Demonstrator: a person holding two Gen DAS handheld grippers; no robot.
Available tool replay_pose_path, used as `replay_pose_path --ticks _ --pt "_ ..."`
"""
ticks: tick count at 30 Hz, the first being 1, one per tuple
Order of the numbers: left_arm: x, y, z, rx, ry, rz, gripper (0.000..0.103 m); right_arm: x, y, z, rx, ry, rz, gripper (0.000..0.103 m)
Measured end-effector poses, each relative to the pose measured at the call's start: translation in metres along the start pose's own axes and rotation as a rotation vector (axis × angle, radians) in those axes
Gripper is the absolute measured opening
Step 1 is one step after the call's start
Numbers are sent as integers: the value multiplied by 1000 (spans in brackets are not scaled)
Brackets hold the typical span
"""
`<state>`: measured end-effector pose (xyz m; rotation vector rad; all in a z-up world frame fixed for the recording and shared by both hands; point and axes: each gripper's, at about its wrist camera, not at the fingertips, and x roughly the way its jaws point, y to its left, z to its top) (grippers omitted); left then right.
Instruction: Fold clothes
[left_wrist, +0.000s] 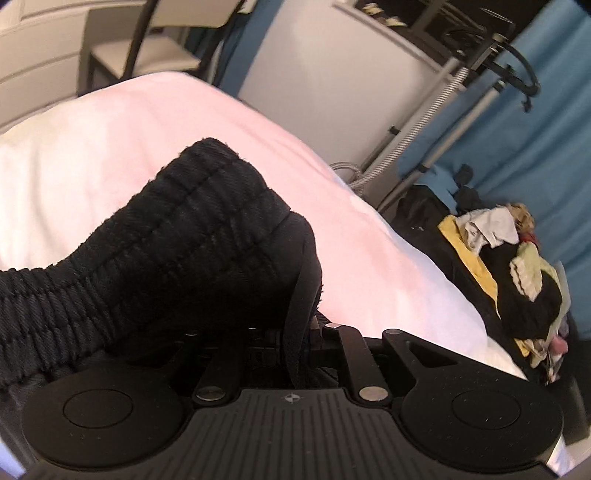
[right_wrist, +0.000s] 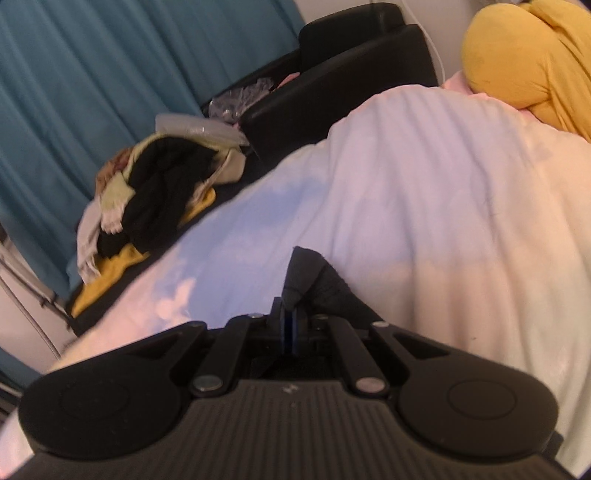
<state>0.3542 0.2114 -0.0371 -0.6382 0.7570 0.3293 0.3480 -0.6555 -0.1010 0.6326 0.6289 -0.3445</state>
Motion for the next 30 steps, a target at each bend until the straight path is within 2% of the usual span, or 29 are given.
replay_pose_path --ticks 3,4,5,6,7,8,10,14,19,22,27,30 --pt "-7 -1 -1 44 -2 -18 16 -11 3 0 -55 -9 7 9" --pt "-10 -1 -1 55 -1 -26 24 -19 6 -1 -72 -9 8 16" --pt "-12 -2 -1 62 2 -42 41 -26 9 -1 -90 -10 8 33" --pt "-18 -5 -2 69 0 -59 52 -37 12 -2 -104 -12 12 45" --pt "-24 -7 -4 74 -10 -65 77 -47 15 -3 -116 -16 15 62" --pt "-36 -9 -8 80 -39 -68 91 -61 19 -5 -136 -26 27 63" --pt "-60 -17 -19 124 -115 -113 92 -83 27 -9 -163 -29 49 63" --pt "-98 -37 -51 240 -110 -150 92 -132 41 -28 -164 -55 118 63" --pt "-150 -67 -115 420 -132 -216 92 -182 62 -70 -206 -72 189 63" --pt "-179 -80 -156 514 -150 -248 92 -210 78 -101 -275 -70 203 63" --pt "-209 -96 -223 605 -171 -281 92 -244 102 -143 -313 -53 253 63" --pt "-218 -96 -258 640 -190 -308 92 -257 115 -168 -358 -72 267 63"
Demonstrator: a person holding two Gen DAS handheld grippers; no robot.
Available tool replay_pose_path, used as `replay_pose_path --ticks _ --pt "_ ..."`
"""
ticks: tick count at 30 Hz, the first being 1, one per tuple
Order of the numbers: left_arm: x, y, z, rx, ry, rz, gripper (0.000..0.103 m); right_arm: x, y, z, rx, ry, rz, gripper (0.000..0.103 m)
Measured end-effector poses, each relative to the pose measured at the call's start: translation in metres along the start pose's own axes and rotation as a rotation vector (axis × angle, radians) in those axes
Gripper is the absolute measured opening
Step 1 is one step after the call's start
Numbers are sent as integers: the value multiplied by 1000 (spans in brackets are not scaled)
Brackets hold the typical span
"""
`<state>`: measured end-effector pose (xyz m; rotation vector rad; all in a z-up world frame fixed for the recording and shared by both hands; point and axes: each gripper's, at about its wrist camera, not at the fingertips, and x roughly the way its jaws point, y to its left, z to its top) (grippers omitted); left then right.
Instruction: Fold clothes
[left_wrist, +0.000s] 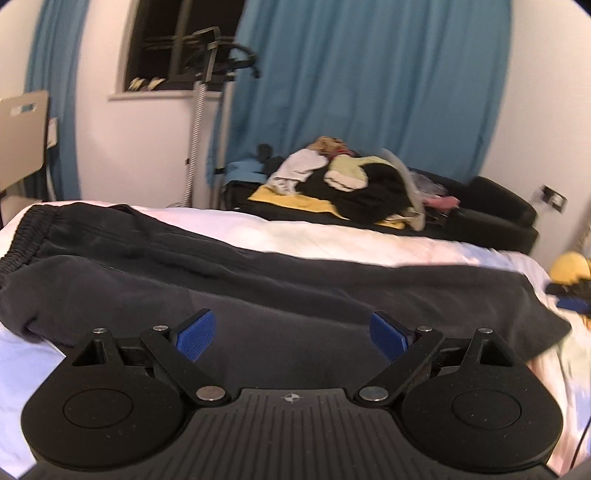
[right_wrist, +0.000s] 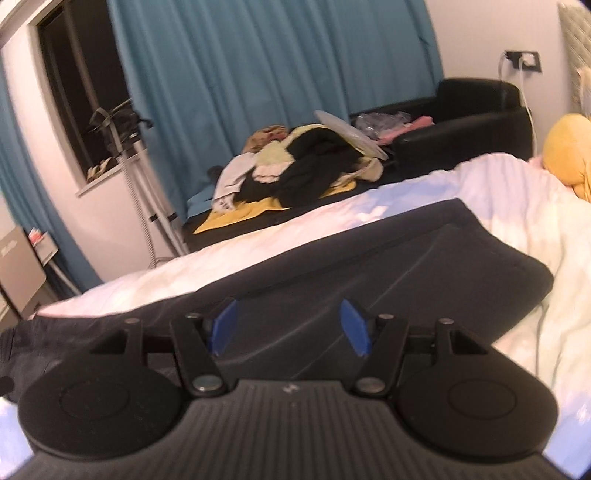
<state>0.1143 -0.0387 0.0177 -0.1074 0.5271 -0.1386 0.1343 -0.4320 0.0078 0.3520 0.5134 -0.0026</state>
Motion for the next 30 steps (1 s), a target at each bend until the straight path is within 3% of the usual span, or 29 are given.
replay_pose_path --ticks 4,7,10,17,22,28,30 --pt "-9 -16 -29 25 -18 6 92 -2 21 -22 -145 12 15 63" --pt "-11 -19 -41 59 -14 5 92 7 18 -30 -131 80 45 63" --pt "-10 -18 -46 65 -24 4 92 5 16 -27 -121 43 35 65" --pt "-6 -8 -52 39 1 -14 92 2 -3 -29 -9 48 -15 70" --pt "-10 -4 -49 7 -22 -24 92 -4 -41 -27 239 19 -50 76" --pt "-22 3 -48 -72 -70 -35 93 -25 -118 -58 904 -59 17 77" --pt "-26 1 -51 -76 -81 -40 93 -30 -132 -64 990 -85 27 78"
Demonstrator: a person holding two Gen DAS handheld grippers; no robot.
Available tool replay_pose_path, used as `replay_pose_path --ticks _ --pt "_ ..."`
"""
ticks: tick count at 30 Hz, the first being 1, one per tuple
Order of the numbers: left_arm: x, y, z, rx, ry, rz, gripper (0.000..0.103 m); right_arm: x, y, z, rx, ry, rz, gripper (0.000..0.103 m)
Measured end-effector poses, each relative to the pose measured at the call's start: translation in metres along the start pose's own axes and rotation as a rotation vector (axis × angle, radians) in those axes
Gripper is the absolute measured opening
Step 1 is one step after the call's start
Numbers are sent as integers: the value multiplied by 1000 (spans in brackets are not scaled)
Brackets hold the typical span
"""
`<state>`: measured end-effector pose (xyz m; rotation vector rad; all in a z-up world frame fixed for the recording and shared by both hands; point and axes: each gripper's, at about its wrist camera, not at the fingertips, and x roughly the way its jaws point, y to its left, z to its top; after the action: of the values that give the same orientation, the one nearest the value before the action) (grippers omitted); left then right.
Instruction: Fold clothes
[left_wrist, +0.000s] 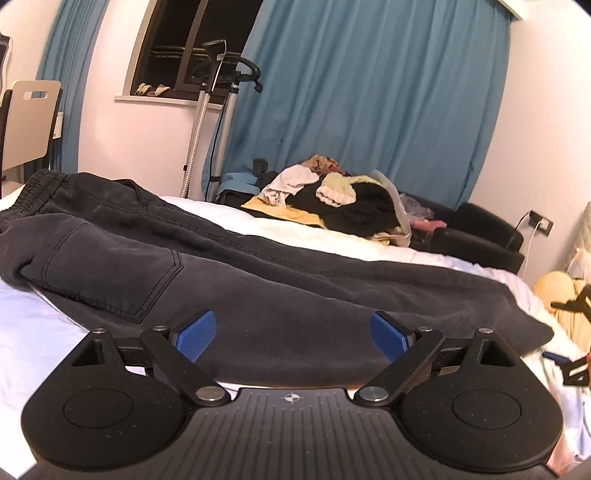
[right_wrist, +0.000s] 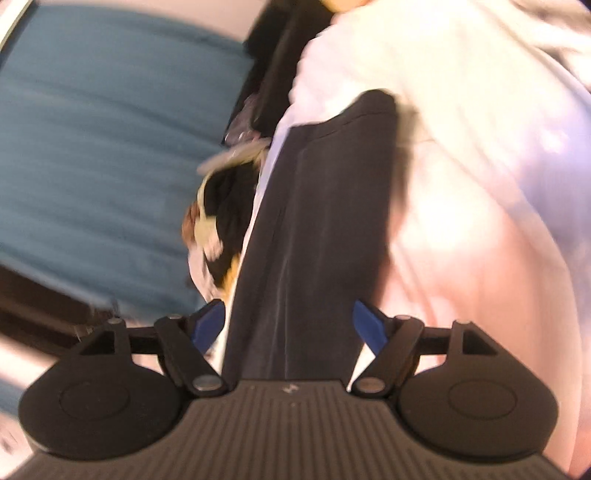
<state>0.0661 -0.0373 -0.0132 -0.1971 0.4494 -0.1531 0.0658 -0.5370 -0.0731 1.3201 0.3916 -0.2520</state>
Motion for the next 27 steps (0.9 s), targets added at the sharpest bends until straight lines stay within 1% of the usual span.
replay_pose_path --ticks 2,6,10,14,16,19,22,25,27 --pt "-3 -3 -4 3 -7 -5 93 -1 -7 7 36 -11 16 83" --pt "0 -10 -10 18 10 -13 93 6 -19 17 98 -3 33 84" --pt "8 -14 -15 26 9 -37 93 22 -31 30 108 12 28 84" --pt "20 -12 -21 22 14 -56 93 39 -54 40 122 19 15 84" --pt "29 -9 -25 11 30 -58 93 50 -65 44 137 23 14 84" --pt "44 -5 -28 -5 57 -50 93 68 -72 52 110 12 24 83" --pt "55 -5 -27 -1 50 -63 93 87 -68 61 56 -5 35 84" --pt "66 -4 -26 5 42 -76 93 99 -62 73 -13 -47 73 84" --pt "74 -5 -23 34 12 -92 93 106 -59 81 -69 -84 113 83"
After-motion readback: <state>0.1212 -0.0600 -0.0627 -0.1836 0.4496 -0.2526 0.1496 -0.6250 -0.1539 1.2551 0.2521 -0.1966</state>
